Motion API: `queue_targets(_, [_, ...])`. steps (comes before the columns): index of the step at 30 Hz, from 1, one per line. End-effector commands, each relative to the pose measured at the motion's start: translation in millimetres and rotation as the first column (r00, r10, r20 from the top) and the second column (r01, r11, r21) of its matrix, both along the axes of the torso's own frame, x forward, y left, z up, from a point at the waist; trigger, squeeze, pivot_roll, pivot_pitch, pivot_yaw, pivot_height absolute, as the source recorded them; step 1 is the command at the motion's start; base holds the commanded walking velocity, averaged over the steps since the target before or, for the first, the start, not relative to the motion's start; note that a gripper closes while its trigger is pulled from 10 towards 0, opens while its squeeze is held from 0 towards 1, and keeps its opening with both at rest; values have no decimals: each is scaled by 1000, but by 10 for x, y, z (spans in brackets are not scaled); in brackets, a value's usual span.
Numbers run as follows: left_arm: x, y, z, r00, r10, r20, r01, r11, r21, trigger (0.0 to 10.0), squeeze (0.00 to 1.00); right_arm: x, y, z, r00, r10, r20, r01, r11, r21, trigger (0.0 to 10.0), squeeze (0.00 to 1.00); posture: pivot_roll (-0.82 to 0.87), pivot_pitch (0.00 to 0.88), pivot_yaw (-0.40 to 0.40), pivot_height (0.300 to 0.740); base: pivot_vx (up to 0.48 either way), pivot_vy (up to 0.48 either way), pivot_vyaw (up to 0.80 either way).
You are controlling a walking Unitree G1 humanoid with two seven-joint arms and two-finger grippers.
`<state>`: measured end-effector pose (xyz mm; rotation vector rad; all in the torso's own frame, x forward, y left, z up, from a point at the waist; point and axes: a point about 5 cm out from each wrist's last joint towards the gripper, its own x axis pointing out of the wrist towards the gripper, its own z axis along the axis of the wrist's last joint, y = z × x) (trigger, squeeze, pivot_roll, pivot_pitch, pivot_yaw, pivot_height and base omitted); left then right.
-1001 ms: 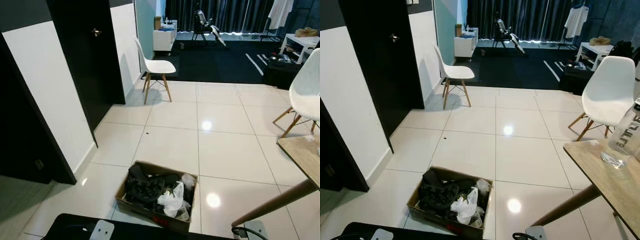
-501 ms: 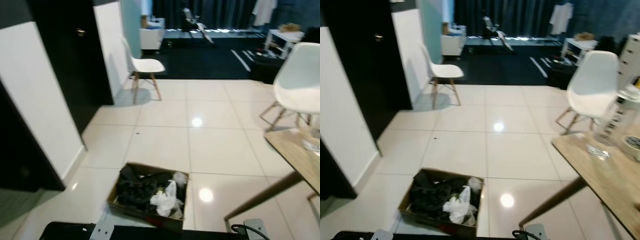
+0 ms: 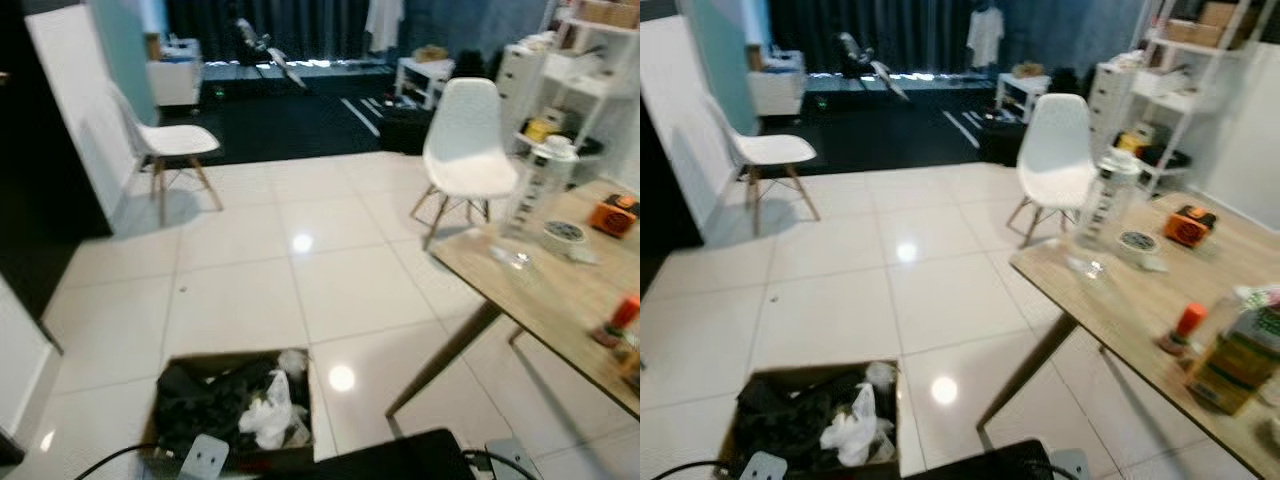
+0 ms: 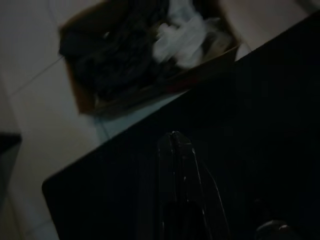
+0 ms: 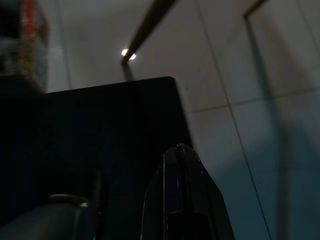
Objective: Restocking fridge
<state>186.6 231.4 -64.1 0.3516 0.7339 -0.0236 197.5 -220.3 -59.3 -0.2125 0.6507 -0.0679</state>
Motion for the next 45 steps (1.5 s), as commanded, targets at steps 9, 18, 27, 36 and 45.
queue_targets(9, [-20,15,-2,1000,3,4,-3,1000,1,10000,0,-10,-18,-4,1000,-9,-2,9,1000,3,10000,0,-11,27,-5,740,0,0,-726])
queue_targets(18, [7,3,11,1000,0,16,0,1000,-3,10000,0,-3,-20,1,1000,-7,0,7,1000,3,10000,0,-11,25,-5,740,0,0,-726])
queue_targets(27, [34,-1,27,1000,-8,24,8,1000,-6,10000,0,3,-12,3,1000,-7,2,7,1000,3,10000,0,-14,21,-4,740,0,0,-724])
queue_targets(36, [33,12,28,1000,-7,23,8,1000,-5,10000,0,11,-13,6,1000,-7,2,7,1000,2,10000,0,-14,20,-3,740,0,0,-724])
queue_targets(45, [34,12,28,1000,-6,24,6,1000,-7,10000,0,17,-4,7,1000,-6,4,6,1000,5,10000,0,-14,22,-1,740,0,0,-727])
